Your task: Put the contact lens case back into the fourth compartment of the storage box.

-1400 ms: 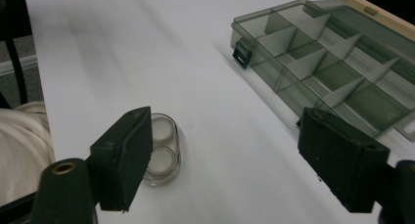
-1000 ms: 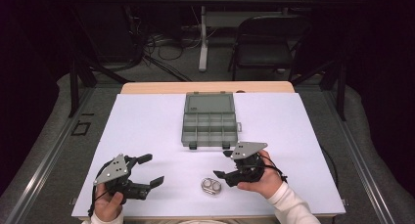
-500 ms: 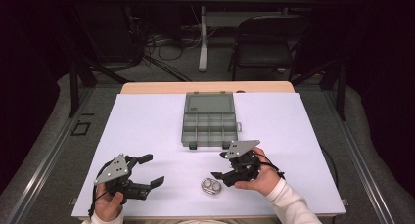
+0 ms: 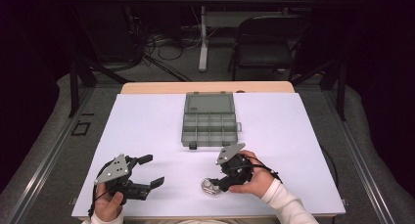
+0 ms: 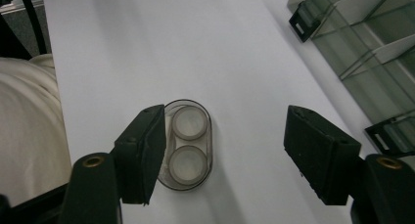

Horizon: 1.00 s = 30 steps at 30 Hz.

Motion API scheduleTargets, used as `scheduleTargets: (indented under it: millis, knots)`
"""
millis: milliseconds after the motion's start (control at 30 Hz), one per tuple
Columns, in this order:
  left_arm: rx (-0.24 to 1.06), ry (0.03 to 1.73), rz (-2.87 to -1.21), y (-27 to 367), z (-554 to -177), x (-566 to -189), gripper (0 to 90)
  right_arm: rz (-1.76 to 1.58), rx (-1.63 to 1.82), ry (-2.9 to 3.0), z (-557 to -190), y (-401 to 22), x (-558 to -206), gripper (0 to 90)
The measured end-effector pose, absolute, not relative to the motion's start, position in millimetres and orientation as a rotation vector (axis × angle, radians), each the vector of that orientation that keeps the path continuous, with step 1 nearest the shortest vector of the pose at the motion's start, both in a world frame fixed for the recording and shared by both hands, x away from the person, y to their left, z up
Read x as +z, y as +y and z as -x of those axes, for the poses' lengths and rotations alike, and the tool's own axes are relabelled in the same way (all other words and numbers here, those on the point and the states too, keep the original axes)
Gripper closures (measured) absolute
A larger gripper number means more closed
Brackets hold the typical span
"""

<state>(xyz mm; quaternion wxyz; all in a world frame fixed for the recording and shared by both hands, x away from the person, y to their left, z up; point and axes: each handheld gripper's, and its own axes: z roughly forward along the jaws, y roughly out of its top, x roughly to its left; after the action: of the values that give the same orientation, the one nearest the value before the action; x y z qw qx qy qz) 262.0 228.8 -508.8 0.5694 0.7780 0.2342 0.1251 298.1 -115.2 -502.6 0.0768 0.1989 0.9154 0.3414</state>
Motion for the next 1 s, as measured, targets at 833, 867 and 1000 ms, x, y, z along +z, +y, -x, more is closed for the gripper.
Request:
scheduleTargets:
  millis: [833,867,1000]
  knots:
    - [0.282,0.552,-1.841,228,-263,-510,16.0,-0.657,0.89,2.865,-298,-96,-522,36.7]
    - [0.28,0.55,-1.839,228,-263,-510,16.0,-0.66,0.869,2.883,-298,-95,-522,37.4]
    - [0.279,0.551,-1.838,228,-264,-510,16.0,-0.66,0.843,2.903,-300,-94,-521,37.9]
